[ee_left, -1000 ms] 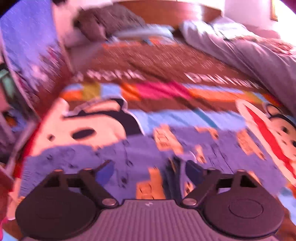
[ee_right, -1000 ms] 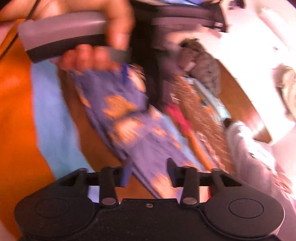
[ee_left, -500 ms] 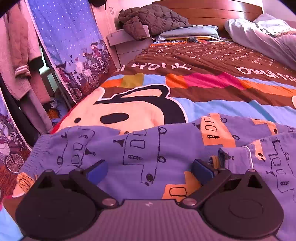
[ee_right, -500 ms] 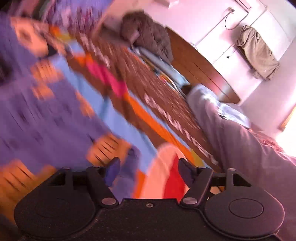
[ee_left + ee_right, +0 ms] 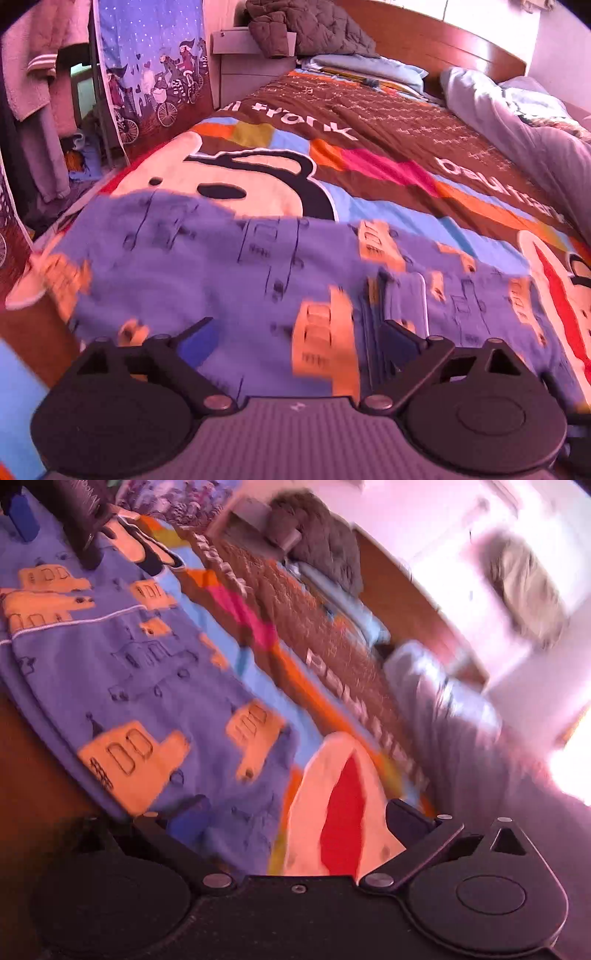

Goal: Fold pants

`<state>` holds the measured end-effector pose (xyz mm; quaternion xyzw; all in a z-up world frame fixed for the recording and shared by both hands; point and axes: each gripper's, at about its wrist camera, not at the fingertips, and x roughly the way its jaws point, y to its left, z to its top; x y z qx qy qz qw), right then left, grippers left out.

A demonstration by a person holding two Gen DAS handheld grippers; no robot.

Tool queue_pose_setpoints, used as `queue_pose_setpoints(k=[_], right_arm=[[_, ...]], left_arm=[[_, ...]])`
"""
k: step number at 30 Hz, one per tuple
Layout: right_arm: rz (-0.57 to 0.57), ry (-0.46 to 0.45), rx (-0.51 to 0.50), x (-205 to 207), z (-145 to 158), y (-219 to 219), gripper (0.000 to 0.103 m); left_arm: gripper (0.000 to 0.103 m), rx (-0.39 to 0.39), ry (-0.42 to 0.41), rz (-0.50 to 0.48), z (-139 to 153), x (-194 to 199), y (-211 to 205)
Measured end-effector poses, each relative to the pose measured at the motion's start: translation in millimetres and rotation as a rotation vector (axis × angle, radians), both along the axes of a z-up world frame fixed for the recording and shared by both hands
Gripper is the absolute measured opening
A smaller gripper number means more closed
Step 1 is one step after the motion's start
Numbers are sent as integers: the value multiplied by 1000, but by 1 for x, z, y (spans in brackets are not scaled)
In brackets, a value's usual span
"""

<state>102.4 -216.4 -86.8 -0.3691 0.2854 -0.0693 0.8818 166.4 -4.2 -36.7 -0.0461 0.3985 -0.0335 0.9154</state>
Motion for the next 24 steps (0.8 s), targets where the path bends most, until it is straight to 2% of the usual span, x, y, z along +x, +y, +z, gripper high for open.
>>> queue_pose_setpoints(k=[2,4,6,9,12,13,15,17,19,22,24], right_arm=[[6,-8,-18,2,7,7,99],[-6,-41,16,-3,21,12,100],[20,-110,84,-17,38,18,102],[59,-158,133,-34,49,38,102],[74,-161,174,-32,51,64,102],[78,-150,188,-31,50,72,102],[90,-121,204,-27,46,89,102],[122,-140,177,-29,42,104,102],[145,-173,113,-30,36,114,102],[145,-170,69,-26,26,118,102],[139,-162,27,-24,20,119,102]], left_arm=[[97,-67,-44,-13,11,-19,15],[101,-131,-76,2,22,-36,37],[101,-175,-98,73,28,-50,63],[100,-210,-111,199,32,-54,99],[92,-224,-154,314,33,-47,136],[85,-240,-176,344,31,-45,147],[75,-311,-182,366,21,-41,169],[71,-419,-153,399,9,-39,185],[69,-490,-146,393,1,-39,193],[68,-496,-169,321,-1,-39,190],[68,-489,-143,252,-5,-34,184]])
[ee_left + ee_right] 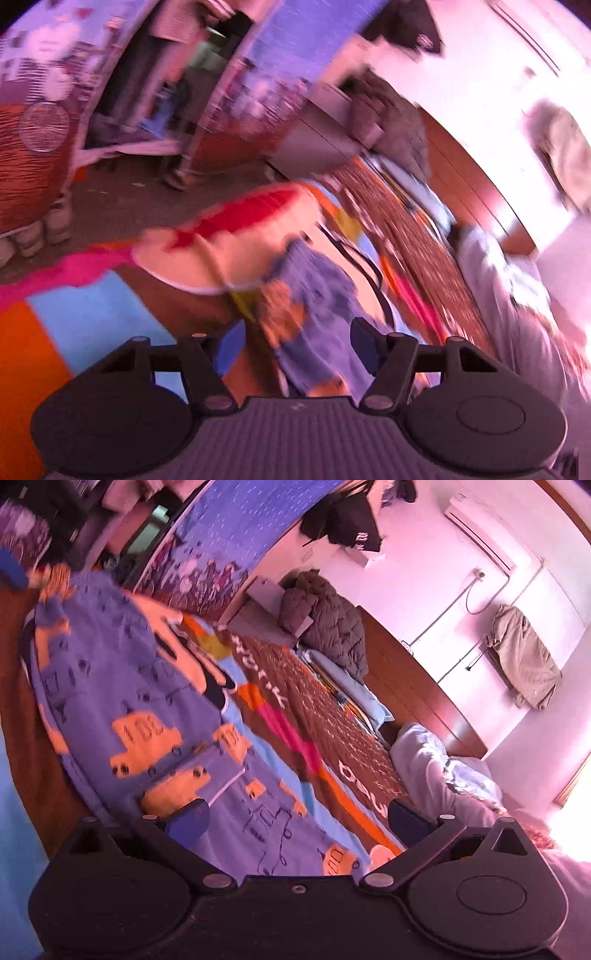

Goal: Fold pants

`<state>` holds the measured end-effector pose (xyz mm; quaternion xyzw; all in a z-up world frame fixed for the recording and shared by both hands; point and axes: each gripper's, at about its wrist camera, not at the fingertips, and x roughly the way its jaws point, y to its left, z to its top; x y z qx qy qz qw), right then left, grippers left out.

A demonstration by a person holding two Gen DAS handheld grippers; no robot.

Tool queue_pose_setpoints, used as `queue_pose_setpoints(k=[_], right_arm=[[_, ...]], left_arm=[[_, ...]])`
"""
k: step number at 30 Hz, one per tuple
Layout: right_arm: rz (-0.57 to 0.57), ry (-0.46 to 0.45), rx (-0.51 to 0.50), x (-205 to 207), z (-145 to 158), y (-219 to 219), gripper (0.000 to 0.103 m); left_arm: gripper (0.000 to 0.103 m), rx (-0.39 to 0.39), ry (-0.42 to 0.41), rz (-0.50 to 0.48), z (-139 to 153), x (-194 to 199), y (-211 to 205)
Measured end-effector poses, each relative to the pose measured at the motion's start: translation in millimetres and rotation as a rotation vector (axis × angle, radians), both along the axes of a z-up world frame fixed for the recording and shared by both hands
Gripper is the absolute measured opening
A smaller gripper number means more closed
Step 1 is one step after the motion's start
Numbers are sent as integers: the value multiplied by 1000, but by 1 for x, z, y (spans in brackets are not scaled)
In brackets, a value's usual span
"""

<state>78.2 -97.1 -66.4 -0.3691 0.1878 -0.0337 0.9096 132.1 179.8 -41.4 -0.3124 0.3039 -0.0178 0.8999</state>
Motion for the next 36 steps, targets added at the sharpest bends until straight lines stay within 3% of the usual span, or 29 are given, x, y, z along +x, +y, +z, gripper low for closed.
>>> queue_pose_setpoints(k=[2,4,6,8,12,19,23,27,30,33,35,36], right_arm=[[10,-20,-38,-3,-3,5,102],[38,-37,-71,-9,-6,10,102],[75,-47,-98,-15,-10,14,102],[97,-58,-129,-18,-13,18,102],[100,-52,-145,-16,-15,20,102],[94,-27,-137,-12,-15,20,102],[93,-13,-131,-9,-15,19,102],[90,-5,-130,-8,-16,18,102],[88,-3,-128,-7,-17,18,102],[88,-3,-128,-7,-16,18,102],[88,-1,-127,-6,-17,18,102],[88,0,-126,-6,-17,18,102]], left_arm=[[68,-9,27,-25,-5,4,-5],[67,-31,45,8,-9,7,-6],[61,-38,17,96,-8,2,-5],[49,6,-19,138,-2,-1,-9],[31,108,-76,109,5,1,-30],[31,202,-102,-17,13,8,-59],[32,149,-32,56,10,6,-50],[32,-3,90,114,-6,3,-25],[32,-88,60,141,-13,4,-11],[37,-100,12,159,-16,8,-6],[44,-102,-21,162,-17,10,-3],[55,-101,-35,166,-17,11,-2]])
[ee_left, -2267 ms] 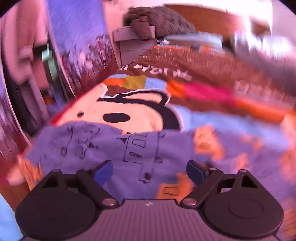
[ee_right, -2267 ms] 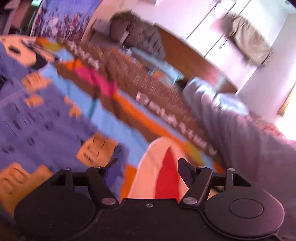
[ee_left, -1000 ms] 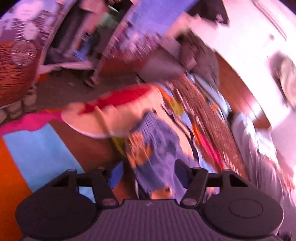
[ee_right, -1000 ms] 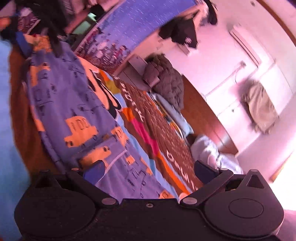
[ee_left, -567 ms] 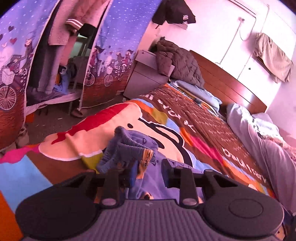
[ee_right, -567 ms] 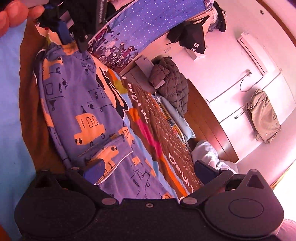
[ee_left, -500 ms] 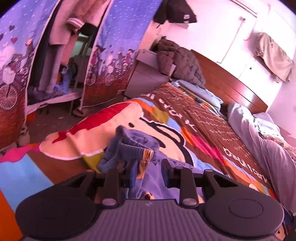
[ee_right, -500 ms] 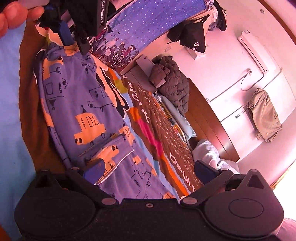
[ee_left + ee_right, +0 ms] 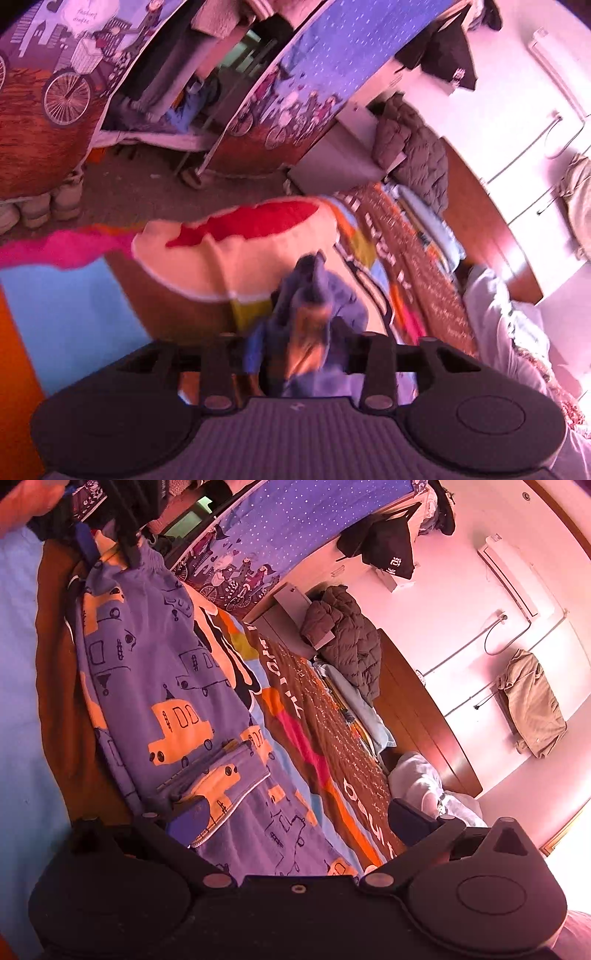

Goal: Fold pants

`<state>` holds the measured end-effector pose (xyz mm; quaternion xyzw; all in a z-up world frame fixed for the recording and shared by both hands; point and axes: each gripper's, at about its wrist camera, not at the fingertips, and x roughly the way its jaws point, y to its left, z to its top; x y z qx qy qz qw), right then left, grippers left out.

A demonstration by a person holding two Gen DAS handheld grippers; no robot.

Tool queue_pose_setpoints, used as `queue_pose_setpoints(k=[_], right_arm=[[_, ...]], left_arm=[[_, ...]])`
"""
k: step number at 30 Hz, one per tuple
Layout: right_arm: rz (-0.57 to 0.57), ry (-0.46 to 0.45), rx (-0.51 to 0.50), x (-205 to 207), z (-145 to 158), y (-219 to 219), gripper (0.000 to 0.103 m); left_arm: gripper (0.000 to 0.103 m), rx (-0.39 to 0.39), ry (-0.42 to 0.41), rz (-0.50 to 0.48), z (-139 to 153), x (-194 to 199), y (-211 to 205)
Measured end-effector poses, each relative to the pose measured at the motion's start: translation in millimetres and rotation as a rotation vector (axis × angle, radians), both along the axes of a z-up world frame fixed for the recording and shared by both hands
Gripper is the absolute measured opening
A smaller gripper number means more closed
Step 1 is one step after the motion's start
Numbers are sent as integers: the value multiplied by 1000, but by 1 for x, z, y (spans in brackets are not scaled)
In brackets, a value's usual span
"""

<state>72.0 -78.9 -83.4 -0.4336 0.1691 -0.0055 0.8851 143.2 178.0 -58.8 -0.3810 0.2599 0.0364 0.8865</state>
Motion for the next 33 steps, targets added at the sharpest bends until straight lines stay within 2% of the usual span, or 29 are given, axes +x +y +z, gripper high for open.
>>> queue_pose_setpoints(k=[1,5,10,17,27,29,31,33], right_arm=[[0,2,1,0,0,0,102],[-1,1,2,1,-1,-1,102],[-10,-14,9,1,0,-1,102],[-31,-20,29,4,3,-4,102],[-26,-18,-11,4,-4,1,102],[-26,-18,-12,4,-4,1,102],[-26,-16,-11,4,-4,1,102],[-27,-14,-9,4,-4,1,102]], left_arm=[[59,-1,-4,7,0,2,2],[60,2,37,18,-2,8,2],[67,60,102,-122,-1,20,-10],[67,38,106,-120,-4,22,-9],[72,41,97,-132,-4,22,-10],[67,37,100,-124,-4,22,-9],[49,22,106,-105,-5,20,-7],[40,-16,119,-81,-9,20,-2]])
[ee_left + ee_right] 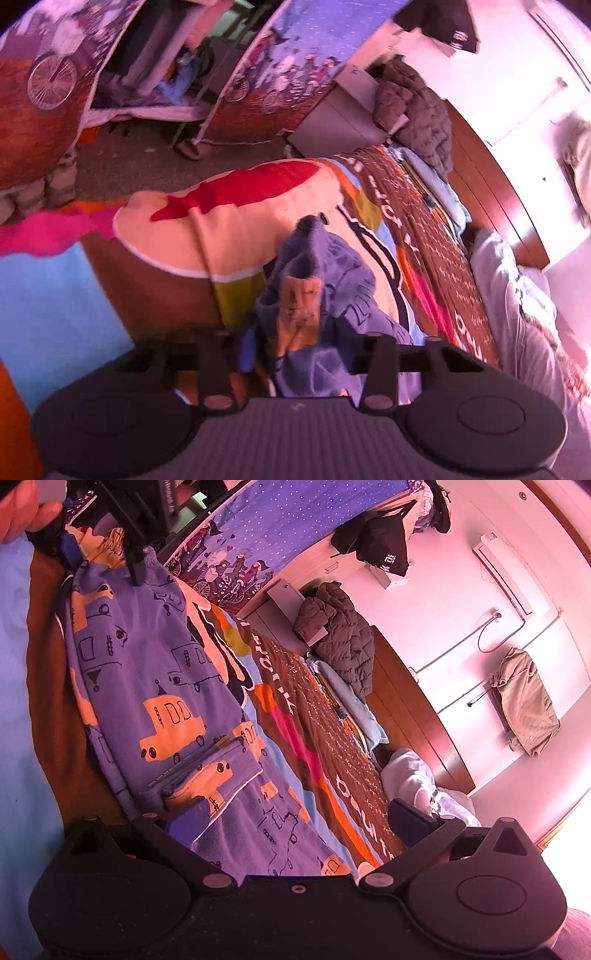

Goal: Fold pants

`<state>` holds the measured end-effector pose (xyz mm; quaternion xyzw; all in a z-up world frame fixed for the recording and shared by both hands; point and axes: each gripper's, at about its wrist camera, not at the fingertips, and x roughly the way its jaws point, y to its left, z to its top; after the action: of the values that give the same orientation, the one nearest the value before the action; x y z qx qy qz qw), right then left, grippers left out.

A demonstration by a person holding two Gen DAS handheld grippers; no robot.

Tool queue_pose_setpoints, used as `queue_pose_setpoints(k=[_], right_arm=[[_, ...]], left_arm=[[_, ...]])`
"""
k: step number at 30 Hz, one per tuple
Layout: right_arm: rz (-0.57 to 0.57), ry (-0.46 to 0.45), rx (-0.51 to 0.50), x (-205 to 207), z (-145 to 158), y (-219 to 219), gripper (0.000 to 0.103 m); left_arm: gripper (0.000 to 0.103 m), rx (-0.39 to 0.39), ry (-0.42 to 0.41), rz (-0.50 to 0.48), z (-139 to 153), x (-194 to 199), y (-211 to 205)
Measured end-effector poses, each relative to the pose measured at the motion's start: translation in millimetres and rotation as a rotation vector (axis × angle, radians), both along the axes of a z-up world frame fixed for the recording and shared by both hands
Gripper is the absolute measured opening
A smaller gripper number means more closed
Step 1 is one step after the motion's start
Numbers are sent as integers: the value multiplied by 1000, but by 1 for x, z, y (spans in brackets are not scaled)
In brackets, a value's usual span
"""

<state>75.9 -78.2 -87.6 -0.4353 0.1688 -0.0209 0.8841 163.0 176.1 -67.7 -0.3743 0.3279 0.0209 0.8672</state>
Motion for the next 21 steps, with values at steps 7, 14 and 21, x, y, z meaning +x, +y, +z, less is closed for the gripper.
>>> queue_pose_setpoints(k=[7,14,21], right_arm=[[1,15,-14,1,-2,1,102],[2,15,-23,-1,-3,2,102],[4,10,-26,-1,-4,2,102]], left_arm=[[16,-33,1,31,-5,-4,6],[13,92,-55,26,16,-5,-15],[12,177,-69,5,46,0,-38]])
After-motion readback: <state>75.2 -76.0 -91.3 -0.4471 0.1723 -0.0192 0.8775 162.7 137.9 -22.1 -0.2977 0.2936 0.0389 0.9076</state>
